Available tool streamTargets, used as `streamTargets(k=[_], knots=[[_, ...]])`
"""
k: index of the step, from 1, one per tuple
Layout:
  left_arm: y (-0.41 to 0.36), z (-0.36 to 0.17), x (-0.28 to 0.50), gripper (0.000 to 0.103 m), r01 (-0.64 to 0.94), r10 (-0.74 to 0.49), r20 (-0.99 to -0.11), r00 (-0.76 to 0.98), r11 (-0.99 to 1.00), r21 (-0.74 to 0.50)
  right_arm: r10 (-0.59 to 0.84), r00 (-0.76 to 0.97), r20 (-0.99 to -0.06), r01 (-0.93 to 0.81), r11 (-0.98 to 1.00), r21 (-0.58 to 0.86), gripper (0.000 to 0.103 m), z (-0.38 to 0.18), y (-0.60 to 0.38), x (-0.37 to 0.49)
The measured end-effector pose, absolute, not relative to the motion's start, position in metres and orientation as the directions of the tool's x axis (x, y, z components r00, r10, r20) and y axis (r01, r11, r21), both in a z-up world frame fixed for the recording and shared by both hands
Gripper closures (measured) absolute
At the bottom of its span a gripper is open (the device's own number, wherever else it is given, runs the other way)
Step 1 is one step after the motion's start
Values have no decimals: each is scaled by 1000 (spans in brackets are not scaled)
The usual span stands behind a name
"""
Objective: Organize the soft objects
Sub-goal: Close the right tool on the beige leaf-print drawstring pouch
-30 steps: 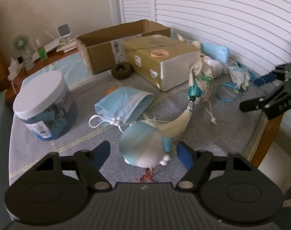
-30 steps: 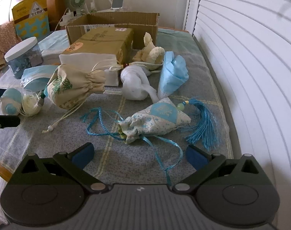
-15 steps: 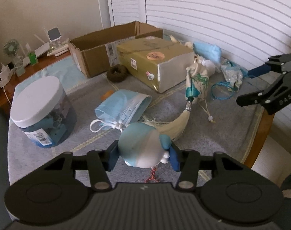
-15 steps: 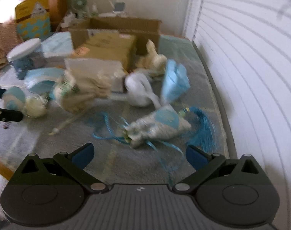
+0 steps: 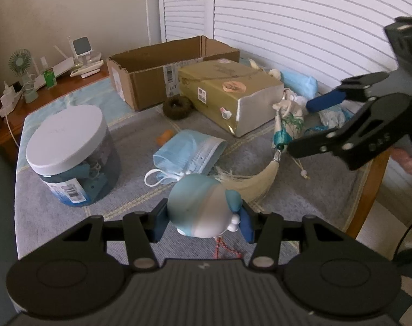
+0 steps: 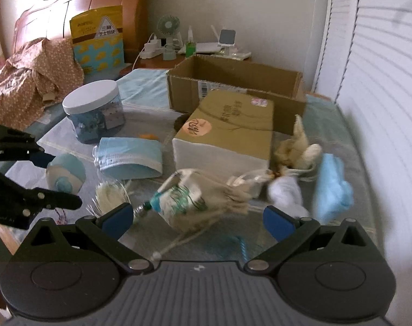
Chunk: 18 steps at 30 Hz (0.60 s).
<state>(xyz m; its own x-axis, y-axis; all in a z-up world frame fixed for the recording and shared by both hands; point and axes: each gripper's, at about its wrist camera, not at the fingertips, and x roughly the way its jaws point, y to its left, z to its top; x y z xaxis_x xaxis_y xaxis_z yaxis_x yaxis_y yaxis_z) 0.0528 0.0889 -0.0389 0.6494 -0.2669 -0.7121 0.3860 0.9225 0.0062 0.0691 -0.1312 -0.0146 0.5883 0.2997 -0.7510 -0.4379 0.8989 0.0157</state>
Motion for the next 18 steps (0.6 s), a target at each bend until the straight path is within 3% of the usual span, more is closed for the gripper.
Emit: streamTargets(k=[10,16,18], knots=[[92,-41,64,51,405,-294,-715,635,914,-17,322,543,-776,-361,923,130,0,-30,-135,94],[92,-43,65,51,402,-288,-722,630,916,-14,308,548,-778,-358,927,114,19,-27,-131,92],[92,-42,64,51,400,-283,-724,629,917,-11,300,555,-776,-354,929,106,19,-23,-131,90]])
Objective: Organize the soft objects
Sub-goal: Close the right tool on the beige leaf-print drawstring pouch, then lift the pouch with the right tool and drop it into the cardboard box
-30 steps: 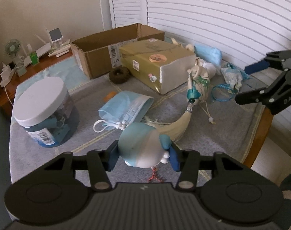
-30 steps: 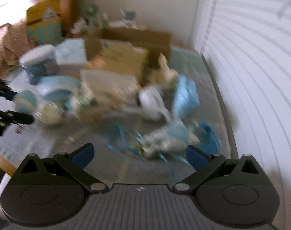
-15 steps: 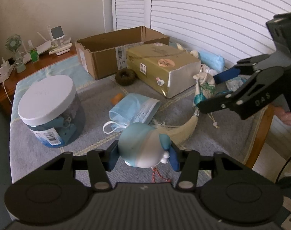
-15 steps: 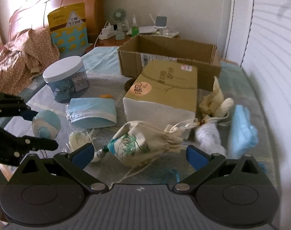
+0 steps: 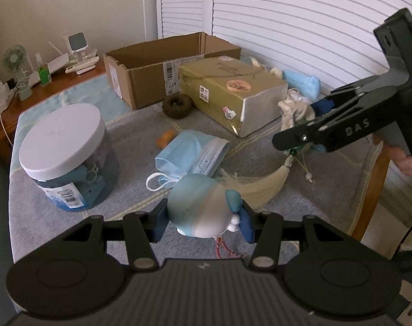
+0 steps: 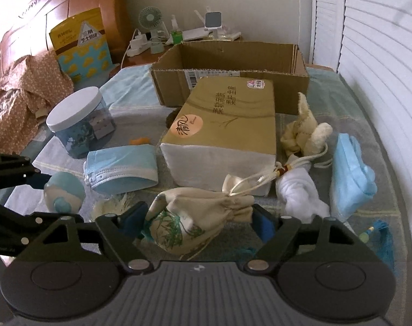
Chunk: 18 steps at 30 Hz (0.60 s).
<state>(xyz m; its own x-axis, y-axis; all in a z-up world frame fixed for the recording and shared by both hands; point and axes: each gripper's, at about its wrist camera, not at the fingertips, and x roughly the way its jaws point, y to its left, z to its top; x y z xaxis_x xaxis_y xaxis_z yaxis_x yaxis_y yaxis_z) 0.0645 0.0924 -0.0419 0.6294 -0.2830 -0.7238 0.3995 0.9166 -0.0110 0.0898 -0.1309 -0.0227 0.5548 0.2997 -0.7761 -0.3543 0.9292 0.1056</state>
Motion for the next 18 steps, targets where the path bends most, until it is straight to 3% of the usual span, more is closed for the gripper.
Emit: streamTargets(k=[18], knots=[[79,-20,44,51,426,-277,-705,653,904,40,167,639,-751,-321,945,-62,25,48,-136,59]])
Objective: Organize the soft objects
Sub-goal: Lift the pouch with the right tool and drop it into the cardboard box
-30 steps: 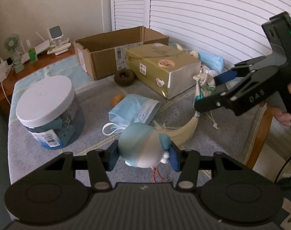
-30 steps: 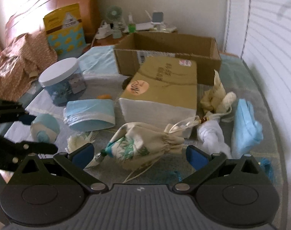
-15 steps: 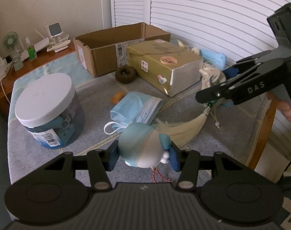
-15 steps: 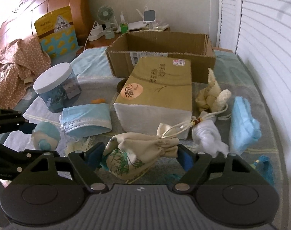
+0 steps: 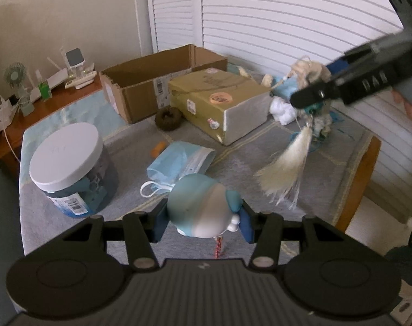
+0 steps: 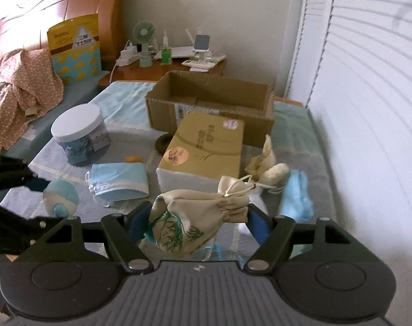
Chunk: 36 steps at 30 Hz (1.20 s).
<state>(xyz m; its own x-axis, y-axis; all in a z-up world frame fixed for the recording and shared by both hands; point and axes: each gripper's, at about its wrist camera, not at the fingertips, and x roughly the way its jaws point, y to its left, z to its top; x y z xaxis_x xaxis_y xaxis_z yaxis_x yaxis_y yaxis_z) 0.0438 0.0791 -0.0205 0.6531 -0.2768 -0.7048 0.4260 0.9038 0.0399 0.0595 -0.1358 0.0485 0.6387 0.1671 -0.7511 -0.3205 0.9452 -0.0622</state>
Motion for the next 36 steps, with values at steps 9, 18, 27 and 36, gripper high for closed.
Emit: streamTargets(k=[9,18,27,36], knots=[[72,-14,36,51,453,-302,-684,664,890,46,79,678,-731,-246,961,-124,25,96,-140,70],[74,-10,34,51,464,-333,-660,674,886,26,65,660,-748,-201,975,-92,25,125,-148,112],[80,-11,41,51,458,-339,-656,674,889,11,76,630,-773,-203,977,-70,25,140,-133,155],[88,-14,55,51,435,-339,-655,675,900,-17,40,634,-772,-156,985,-76,25,166,-97,235]])
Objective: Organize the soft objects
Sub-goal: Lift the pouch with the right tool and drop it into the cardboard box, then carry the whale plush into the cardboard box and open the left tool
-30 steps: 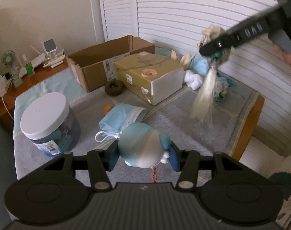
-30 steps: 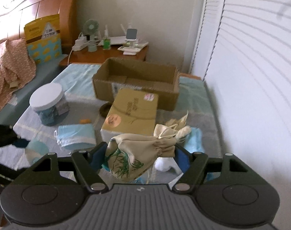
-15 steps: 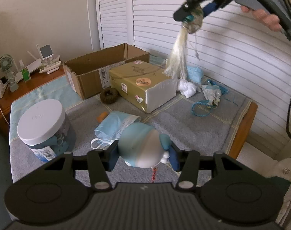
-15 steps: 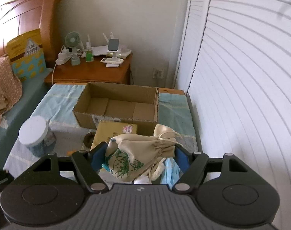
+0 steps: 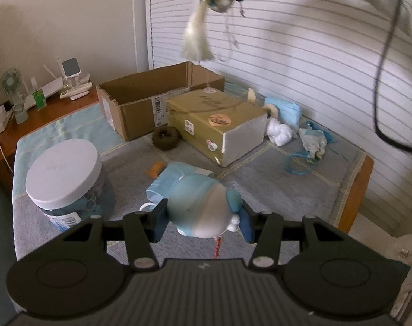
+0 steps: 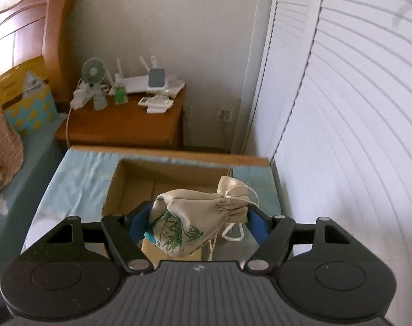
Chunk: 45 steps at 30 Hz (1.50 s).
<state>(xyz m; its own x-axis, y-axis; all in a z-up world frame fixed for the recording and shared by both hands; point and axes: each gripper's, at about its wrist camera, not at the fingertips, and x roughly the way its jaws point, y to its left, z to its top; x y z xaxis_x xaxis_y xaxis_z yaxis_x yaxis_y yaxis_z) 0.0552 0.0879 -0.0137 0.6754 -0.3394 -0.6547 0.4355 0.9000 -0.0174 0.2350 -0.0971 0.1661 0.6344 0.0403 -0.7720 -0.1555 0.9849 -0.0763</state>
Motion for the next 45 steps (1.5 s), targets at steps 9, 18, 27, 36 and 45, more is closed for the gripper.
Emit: streamTargets(k=[9,18,27,36,45], knots=[[101,-17,63,51,394,-317,-657,684,918,-32,34,530,-847,-82,997,-11,25,130,-77,313],[112,-25,69,51,368,-314,-660,683,928,-61,-7,379,-925,45,999,11,25,70,-79,356],[116,-29,73,51,365,-318,-667,674,928,-73,-19,334,-942,42,999,-5,12,41,-77,374],[111,-25,73,51,355,-291,-680,673,933,-48,-6,407,-913,-21,1000,-16,8,52,-86,348],[97,-13,73,51,357,-256,-702,665,934,-3,50,554,-831,-88,996,1,3,60,-106,279]])
